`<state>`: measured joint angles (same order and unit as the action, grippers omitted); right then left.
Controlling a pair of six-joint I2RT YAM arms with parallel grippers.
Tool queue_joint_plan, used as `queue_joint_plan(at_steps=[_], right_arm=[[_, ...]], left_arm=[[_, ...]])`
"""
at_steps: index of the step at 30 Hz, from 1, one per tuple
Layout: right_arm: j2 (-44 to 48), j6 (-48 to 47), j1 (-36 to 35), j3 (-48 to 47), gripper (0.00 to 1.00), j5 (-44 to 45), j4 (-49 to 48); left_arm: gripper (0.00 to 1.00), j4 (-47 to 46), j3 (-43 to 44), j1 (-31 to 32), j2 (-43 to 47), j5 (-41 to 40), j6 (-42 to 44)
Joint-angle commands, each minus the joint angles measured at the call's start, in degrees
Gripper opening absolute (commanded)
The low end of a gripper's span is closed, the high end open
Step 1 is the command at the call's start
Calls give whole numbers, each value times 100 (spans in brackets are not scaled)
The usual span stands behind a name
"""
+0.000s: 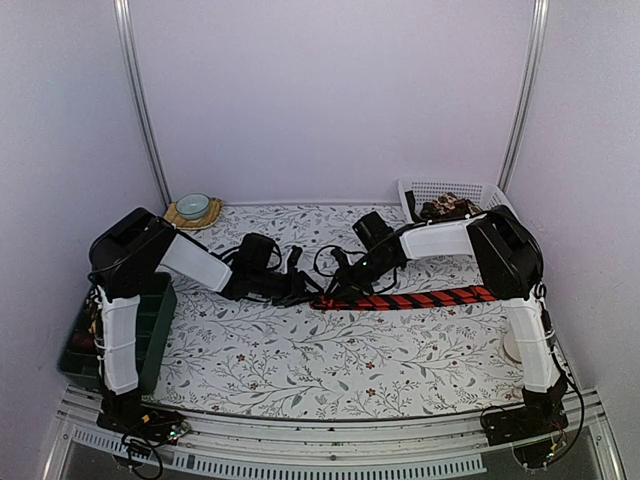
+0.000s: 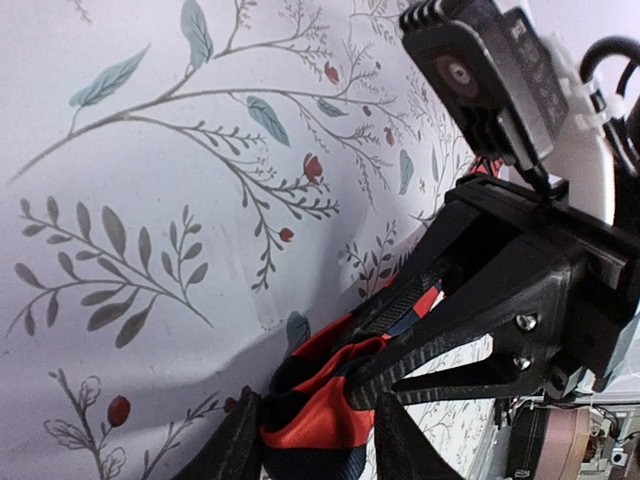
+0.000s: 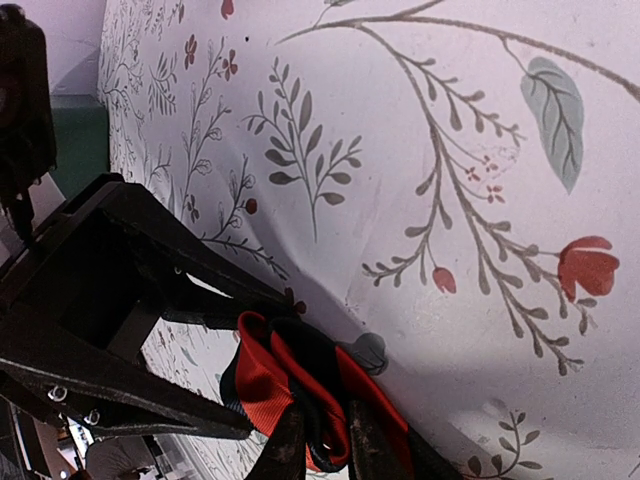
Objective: Roll the ties
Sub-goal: Roll the tie at the center of the board.
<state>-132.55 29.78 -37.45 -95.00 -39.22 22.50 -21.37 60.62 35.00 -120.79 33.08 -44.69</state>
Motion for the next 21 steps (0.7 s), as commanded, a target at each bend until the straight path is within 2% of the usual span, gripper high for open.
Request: queue_joint_plan(at_steps=[1, 6, 12, 17, 18, 21], right_arm=[[-536, 36, 38, 163, 15, 194, -51], [-533, 67, 39, 179, 15, 180, -101], [-506, 64, 36, 175, 15, 195, -97], [-488, 67, 34, 190, 15, 213, -109], [-489, 70, 34, 200, 15, 221, -120], [-462, 79, 36, 226, 15, 237, -147]], left_arm=[[37, 958, -362, 239, -372, -203, -261], [36, 712, -614, 240, -349, -228, -429], [26, 432, -706, 277, -499, -121, -639], [25, 388, -727, 309, -528, -124, -679], [23, 370, -727, 318, -532, -122, -697], [11, 315, -725, 327, -569, -77, -762]])
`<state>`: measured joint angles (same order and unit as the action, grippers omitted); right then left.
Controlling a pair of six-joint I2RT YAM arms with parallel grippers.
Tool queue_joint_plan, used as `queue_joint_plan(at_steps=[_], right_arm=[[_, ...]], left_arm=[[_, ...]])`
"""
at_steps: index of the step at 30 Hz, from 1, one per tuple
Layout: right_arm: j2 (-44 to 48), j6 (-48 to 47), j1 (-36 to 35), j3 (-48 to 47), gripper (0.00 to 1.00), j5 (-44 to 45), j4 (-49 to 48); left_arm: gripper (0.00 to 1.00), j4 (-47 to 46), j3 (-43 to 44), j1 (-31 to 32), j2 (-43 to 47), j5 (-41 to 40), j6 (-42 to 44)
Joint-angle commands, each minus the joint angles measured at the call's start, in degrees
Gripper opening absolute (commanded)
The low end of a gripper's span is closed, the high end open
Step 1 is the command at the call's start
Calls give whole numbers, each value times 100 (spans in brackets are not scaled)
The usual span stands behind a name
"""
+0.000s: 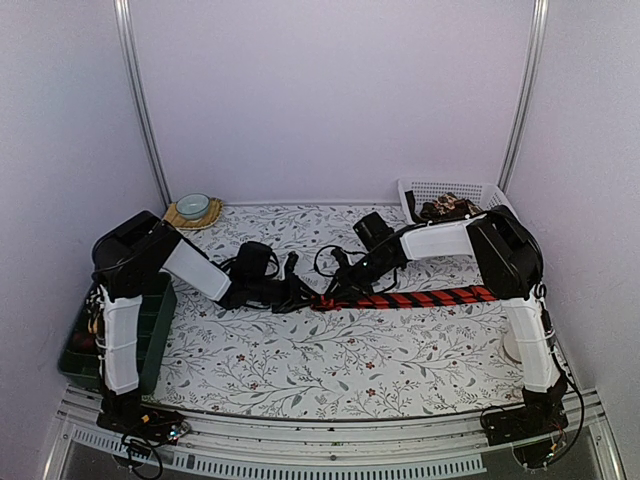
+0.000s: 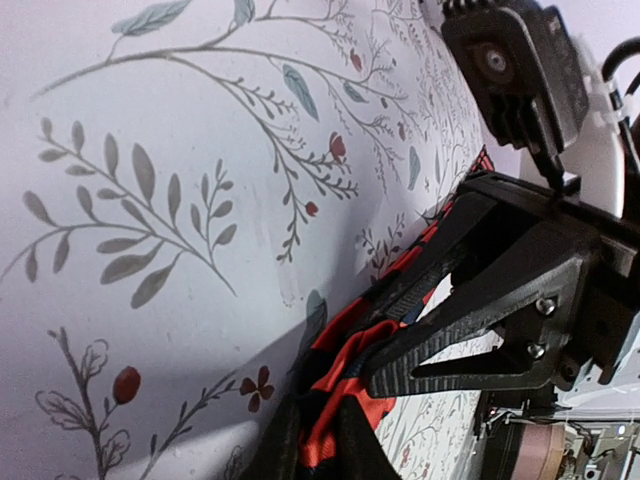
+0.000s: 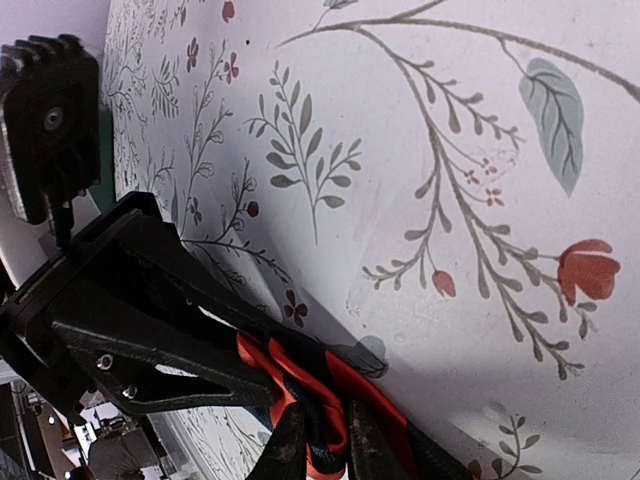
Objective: Roll the ties
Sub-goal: Roll the tie at the center of the board.
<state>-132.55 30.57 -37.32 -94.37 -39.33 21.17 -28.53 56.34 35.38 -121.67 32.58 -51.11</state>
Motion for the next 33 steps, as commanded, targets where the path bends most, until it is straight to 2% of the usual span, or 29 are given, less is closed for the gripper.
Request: queue_joint_plan(at_steps=[1, 4, 10, 14, 19, 23, 33], right_arm=[[-448, 1, 20, 171, 15, 250, -30], [-397, 4, 22, 206, 16, 258, -73], [-87, -75, 23, 185, 27, 347, 1], [295, -224, 30, 174, 44, 465, 107], [837, -624, 30, 131, 58, 676, 302], [1079, -1015, 32, 68, 60, 1018, 511], [1357, -1533, 30, 424, 53, 1434, 357]], left_arm=[[7, 1014, -297, 291, -496, -24, -126], [0, 1034, -290, 308, -495, -69, -123], [0, 1739, -94, 290, -195, -652, 342], [0, 2530, 120, 233, 124, -1172, 906], [0, 3255, 374, 82, 483, -1708, 1614], [0, 3764, 615, -2, 564, -1983, 2053], [0, 4951, 1233, -41, 582, -2609, 3029]])
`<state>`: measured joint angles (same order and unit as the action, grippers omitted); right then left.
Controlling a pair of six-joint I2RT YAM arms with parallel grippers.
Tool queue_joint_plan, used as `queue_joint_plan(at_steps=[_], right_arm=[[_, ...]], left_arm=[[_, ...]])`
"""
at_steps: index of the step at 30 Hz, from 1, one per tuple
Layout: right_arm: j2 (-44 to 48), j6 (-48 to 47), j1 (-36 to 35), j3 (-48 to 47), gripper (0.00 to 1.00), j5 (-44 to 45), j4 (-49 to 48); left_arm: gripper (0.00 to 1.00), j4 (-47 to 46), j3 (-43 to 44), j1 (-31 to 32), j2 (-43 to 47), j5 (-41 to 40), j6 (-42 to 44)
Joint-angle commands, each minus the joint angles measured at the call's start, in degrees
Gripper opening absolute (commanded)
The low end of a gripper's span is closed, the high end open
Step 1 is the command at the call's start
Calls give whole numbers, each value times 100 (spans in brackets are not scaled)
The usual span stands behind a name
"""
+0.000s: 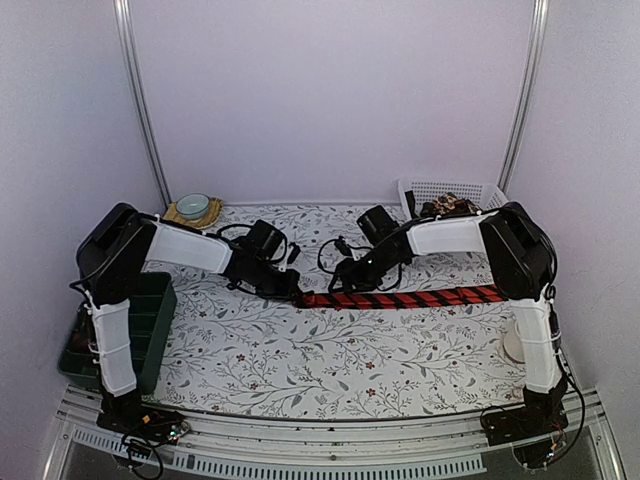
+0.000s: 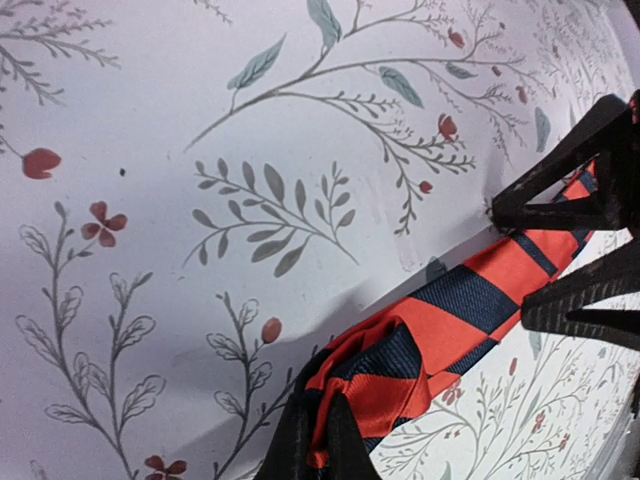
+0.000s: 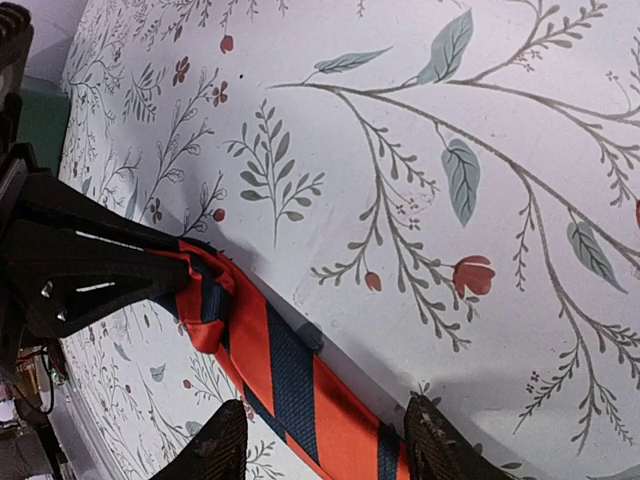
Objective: Roll the ties
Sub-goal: Roll the tie at the center of the board.
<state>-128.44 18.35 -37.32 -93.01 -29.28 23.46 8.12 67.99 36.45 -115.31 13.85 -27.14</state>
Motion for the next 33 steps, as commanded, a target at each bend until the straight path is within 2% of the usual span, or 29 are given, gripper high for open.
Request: queue_joint_plan(at_steps=[1, 7, 12, 18, 20, 27, 31, 33], right_arm=[[959, -329, 29, 316, 52, 368, 78], [1090, -788, -152, 548, 53, -14, -591], [1247, -1822, -487, 885, 64, 38, -1405], [1082, -3300, -938, 1106, 81, 177, -2111], [926, -3729, -1036, 996, 84, 317, -2105], [331, -4174, -1160, 423, 85, 840, -1585], [399, -4299, -1181, 339, 86, 1451, -1047], [559, -4377, -1188, 529, 87, 1651, -1086]], left_arm=[[0, 1373, 121, -156, -30, -762, 720], [0, 1816, 411, -195, 27, -866, 1285], [0, 2211, 619, -215, -81, -1070, 1578], [0, 2211, 639, -264, -97, -938, 1675], [0, 2168, 609, -290, -105, -851, 1676], [2, 1975, 426, -400, -56, -647, 1694], [2, 1993, 413, -433, 12, -753, 1711], [2, 1997, 408, -444, 38, -760, 1735]])
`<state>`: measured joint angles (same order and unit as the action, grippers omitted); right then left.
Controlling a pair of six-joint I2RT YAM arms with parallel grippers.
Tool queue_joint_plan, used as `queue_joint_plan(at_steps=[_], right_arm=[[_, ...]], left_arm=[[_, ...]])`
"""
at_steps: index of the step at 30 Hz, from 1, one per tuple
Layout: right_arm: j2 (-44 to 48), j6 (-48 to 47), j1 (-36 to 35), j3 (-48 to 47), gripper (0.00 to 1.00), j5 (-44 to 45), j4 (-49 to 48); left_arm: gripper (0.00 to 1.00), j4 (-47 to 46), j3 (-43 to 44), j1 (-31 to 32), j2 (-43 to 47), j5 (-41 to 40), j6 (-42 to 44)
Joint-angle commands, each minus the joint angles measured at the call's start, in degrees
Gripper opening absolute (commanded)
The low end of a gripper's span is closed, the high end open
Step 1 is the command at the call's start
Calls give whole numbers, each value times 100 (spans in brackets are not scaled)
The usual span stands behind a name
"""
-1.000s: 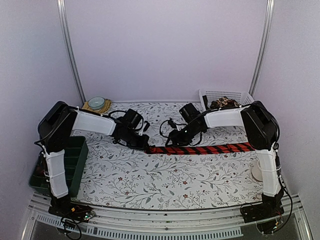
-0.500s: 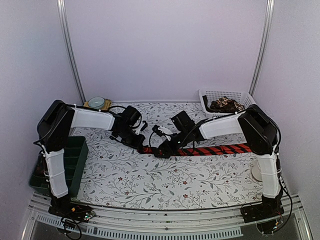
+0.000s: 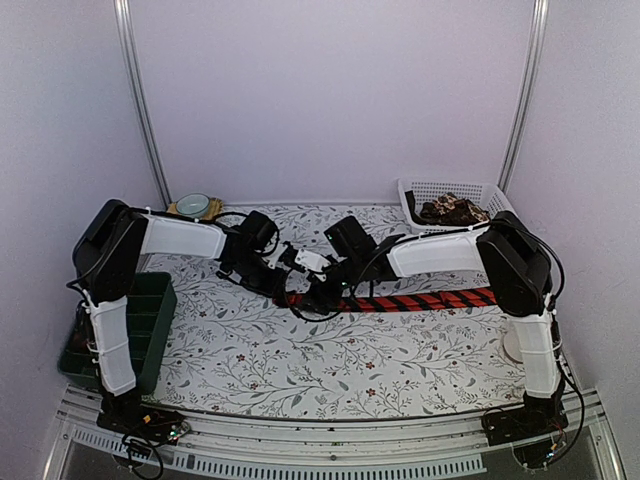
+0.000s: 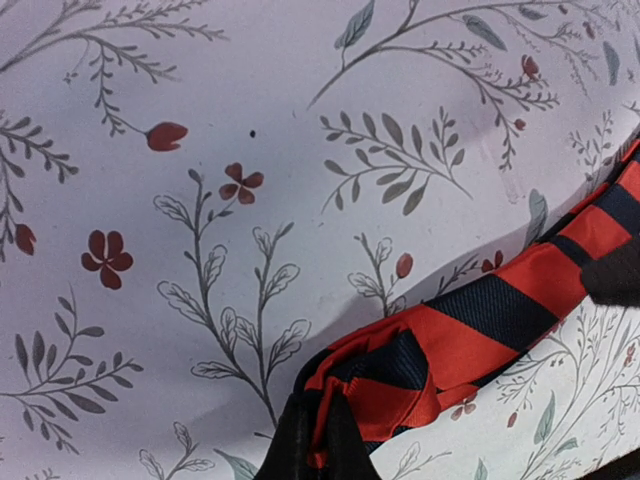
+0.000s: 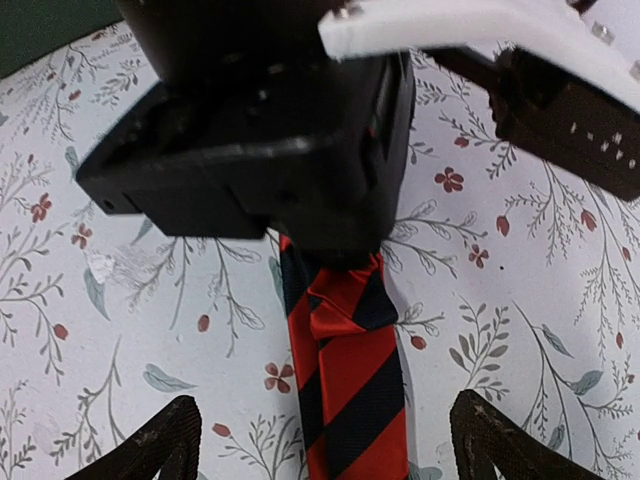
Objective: Roll the ties
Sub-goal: Roll the tie at the center of the board.
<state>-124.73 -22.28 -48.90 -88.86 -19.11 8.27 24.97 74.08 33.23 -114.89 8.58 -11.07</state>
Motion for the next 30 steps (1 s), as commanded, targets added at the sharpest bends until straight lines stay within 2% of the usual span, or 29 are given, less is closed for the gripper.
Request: queue_joint_plan(at_steps=[1, 5, 9, 14, 18, 21, 30], right_arm=[[223, -411, -26, 172, 90, 621, 400], [-77, -538, -23, -205, 91, 292, 631], [-601, -667, -36, -736, 92, 363, 986], [-775, -815, -32, -802, 92, 280, 1010], [-912, -924, -40, -950, 92, 182, 1143], [-1082, -974, -40, -991, 92, 195, 1183], [-1581, -1049, -39, -1406, 90, 452, 1473]], left_arm=[[2, 307, -201, -131, 9, -226, 140], [2, 320, -213, -171, 76, -206, 201], [2, 270, -271, -201, 131, -160, 219], [3, 182, -345, -221, 123, -56, 211], [6, 142, -361, -237, 115, -18, 208], [13, 94, -408, -263, 122, 5, 204], [16, -70, -547, -374, 148, 202, 205]])
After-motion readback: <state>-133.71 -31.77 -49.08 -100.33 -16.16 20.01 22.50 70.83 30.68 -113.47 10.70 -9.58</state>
